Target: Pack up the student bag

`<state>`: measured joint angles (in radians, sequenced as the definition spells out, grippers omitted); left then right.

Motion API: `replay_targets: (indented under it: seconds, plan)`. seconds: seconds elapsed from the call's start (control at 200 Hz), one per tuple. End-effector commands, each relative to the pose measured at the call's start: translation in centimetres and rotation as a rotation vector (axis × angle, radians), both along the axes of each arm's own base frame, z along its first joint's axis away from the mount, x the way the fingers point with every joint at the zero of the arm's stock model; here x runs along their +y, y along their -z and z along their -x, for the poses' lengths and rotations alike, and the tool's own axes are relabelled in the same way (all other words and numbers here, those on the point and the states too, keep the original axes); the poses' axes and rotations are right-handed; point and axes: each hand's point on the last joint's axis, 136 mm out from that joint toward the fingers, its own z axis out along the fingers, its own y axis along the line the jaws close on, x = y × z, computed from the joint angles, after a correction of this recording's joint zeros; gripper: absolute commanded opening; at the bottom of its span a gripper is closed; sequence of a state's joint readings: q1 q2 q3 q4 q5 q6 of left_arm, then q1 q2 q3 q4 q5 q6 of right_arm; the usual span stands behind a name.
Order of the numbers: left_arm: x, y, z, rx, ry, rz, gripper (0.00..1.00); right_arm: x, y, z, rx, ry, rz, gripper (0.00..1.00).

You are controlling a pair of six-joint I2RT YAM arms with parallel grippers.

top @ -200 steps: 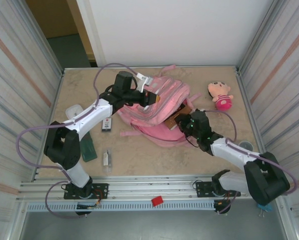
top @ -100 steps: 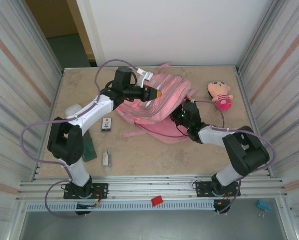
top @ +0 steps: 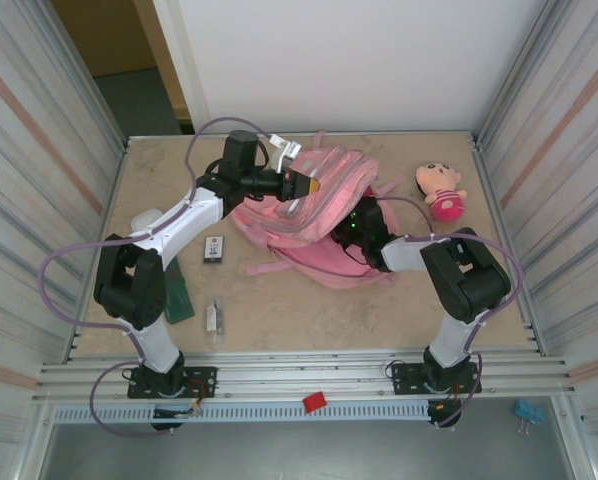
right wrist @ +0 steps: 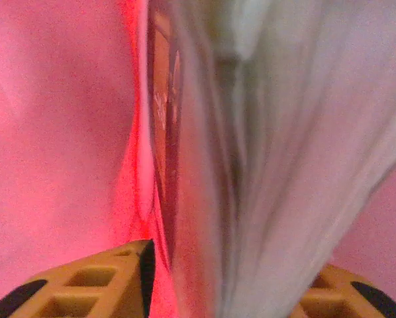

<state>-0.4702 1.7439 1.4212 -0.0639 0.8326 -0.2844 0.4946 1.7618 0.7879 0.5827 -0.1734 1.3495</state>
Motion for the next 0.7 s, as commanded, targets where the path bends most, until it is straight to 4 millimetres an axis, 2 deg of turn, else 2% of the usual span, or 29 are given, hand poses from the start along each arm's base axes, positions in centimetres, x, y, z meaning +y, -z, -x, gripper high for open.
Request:
replay_targets:
  seconds: [0.0, 0.12, 0.281, 0.461, 0.566, 0.616, 0.656, 0.666, 0.696]
  plan:
    - [0.3, -6.1, 0.3, -0.223, 0.024, 0.058, 0.00, -1.3, -1.0, 0.3, 0.029, 0.014, 0.050, 0.51]
    - [0.7, -5.5, 0.0, -0.228, 0.006, 0.037, 0.00, -3.4, -1.7, 1.5, 0.057, 0.014, 0.106, 0.63]
    - [1.1, -4.7, -0.1, -0.242, -0.001, -0.010, 0.00, -7.4, -3.4, 3.7, 0.072, 0.030, 0.172, 0.66]
    - [1.5, -3.9, 0.2, -0.293, 0.010, -0.074, 0.00, -12.9, -7.5, 6.3, 0.007, 0.069, 0.263, 0.67]
    - [1.3, -1.4, 1.0, -0.379, 0.044, -0.216, 0.00, -15.2, -10.6, 7.6, -0.058, 0.091, 0.281, 0.68]
    - [0.8, 0.6, 1.8, -0.436, 0.088, -0.318, 0.00, -16.0, -11.5, 8.3, -0.074, 0.090, 0.302, 0.68]
    - [0.3, 2.4, 2.8, -0.474, 0.141, -0.396, 0.00, -16.3, -11.6, 8.5, -0.064, 0.081, 0.327, 0.68]
    - [0.2, 2.9, 3.0, -0.482, 0.154, -0.414, 0.00, -16.4, -12.4, 8.8, -0.088, 0.079, 0.329, 0.68]
    - [-0.2, 4.3, 3.7, -0.497, 0.192, -0.462, 0.00, -16.4, -13.0, 9.0, -0.109, 0.065, 0.349, 0.68]
